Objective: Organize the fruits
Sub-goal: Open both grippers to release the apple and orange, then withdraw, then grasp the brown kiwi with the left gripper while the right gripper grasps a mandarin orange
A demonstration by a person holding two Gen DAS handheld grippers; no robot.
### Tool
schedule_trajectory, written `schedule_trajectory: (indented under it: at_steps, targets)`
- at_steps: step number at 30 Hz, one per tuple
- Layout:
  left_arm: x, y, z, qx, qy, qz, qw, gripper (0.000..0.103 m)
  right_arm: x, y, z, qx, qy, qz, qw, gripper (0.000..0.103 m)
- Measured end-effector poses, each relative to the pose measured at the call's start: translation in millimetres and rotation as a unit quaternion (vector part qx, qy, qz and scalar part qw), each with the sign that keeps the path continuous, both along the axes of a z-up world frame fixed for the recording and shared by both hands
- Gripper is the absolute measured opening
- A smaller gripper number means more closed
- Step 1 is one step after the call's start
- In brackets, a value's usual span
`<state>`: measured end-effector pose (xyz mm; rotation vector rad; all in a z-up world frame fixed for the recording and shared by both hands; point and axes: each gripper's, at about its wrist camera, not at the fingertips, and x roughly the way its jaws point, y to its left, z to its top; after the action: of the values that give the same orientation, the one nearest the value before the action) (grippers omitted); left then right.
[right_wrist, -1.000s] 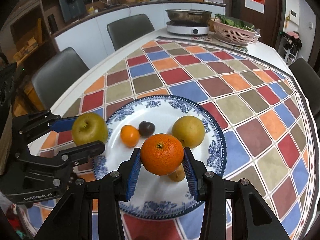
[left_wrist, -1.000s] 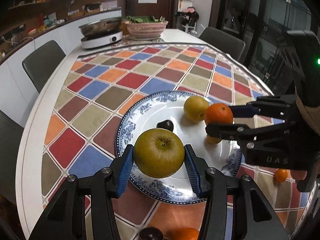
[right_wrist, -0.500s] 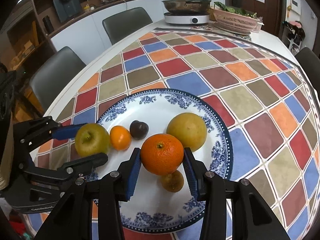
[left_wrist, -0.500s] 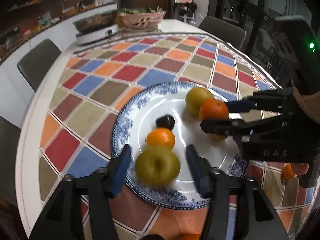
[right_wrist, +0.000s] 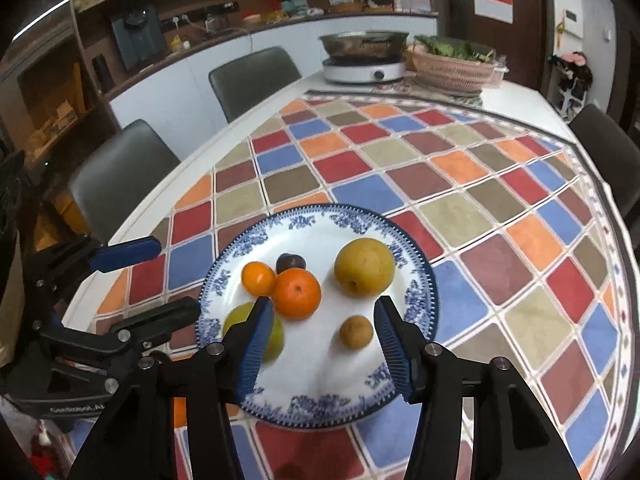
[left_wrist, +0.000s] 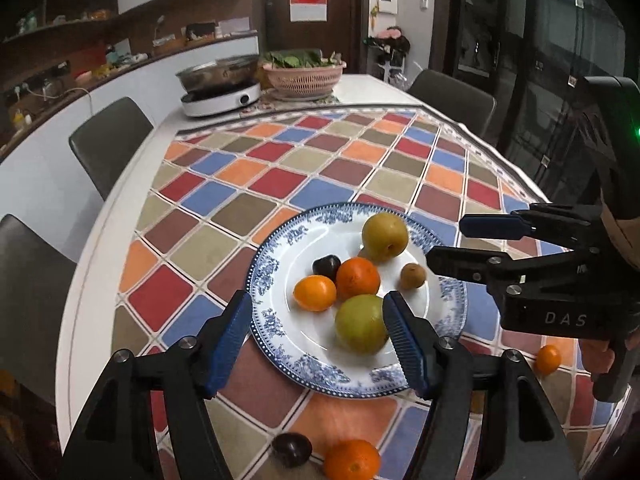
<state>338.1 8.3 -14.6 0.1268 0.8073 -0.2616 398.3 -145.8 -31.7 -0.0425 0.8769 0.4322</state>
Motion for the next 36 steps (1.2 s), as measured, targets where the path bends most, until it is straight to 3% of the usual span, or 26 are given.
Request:
schedule_trajectory:
  at_steps: [12, 18, 26, 36]
  targets:
    - [-61.5, -17.5, 50.2, -0.023, -0.063, -0.022, 0.9975, 0.067, -61.1, -20.3, 47.7, 0.018, -0.059, -0.026, 0.998, 0.053]
    - [-89.7, -26.3, 64.3, -0.019, -0.089, -0.024, 0.9956, 0.070, -97.5, -32.1, 68.4, 0.001, -0.104, -0.046, 0.993, 0.053]
    - [-114.8, -40.4, 60.6, -0.019, -0.088, -0.033, 0.9954, 0.072, -136.3, -47.9, 75.6, -0.008, -0.124, -0.068, 0.990, 0.053]
    - [-130.2, -61.1, 37.9, 0.000, -0.057, -0.038, 0.9977, 0.073, -164.6, -72.0, 51.0, -0.023, -0.104, -0.103, 0.989, 0.053]
